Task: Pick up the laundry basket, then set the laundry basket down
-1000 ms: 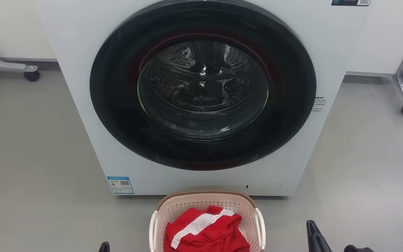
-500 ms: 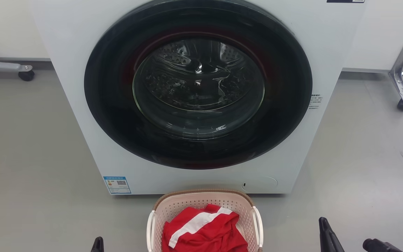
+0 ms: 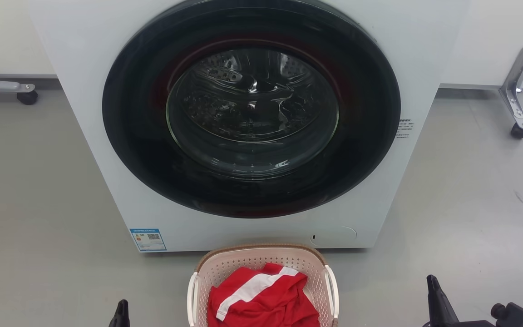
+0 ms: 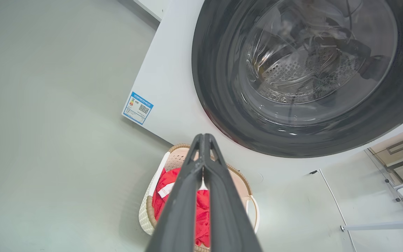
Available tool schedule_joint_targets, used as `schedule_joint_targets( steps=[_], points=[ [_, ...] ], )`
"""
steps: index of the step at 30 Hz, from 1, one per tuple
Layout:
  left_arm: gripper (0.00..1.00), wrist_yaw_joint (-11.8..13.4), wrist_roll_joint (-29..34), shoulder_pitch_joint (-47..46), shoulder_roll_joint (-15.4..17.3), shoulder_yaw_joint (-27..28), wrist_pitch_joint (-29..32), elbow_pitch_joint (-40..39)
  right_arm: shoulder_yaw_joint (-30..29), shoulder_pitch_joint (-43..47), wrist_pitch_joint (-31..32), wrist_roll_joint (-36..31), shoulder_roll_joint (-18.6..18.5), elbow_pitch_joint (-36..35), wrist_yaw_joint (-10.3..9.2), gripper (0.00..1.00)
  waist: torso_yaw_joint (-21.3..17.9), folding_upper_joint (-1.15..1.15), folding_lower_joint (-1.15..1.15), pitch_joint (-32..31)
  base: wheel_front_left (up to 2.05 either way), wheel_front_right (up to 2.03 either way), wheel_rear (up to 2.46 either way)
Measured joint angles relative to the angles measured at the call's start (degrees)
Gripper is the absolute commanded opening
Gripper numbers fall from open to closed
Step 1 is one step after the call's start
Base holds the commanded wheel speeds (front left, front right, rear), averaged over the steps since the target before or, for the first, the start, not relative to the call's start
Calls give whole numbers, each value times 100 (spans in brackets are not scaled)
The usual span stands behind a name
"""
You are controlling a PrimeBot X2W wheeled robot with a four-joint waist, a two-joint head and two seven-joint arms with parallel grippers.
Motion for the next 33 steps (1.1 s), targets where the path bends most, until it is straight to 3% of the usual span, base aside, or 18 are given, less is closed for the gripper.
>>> schedule_joint_targets(
  steps=[33],
  points=[
    [0,-471,-2518,-580,-152,595,687,172,-864,-425,676,2644,19,328,479,0,-184,0,0,94,0,0,0]
  ],
)
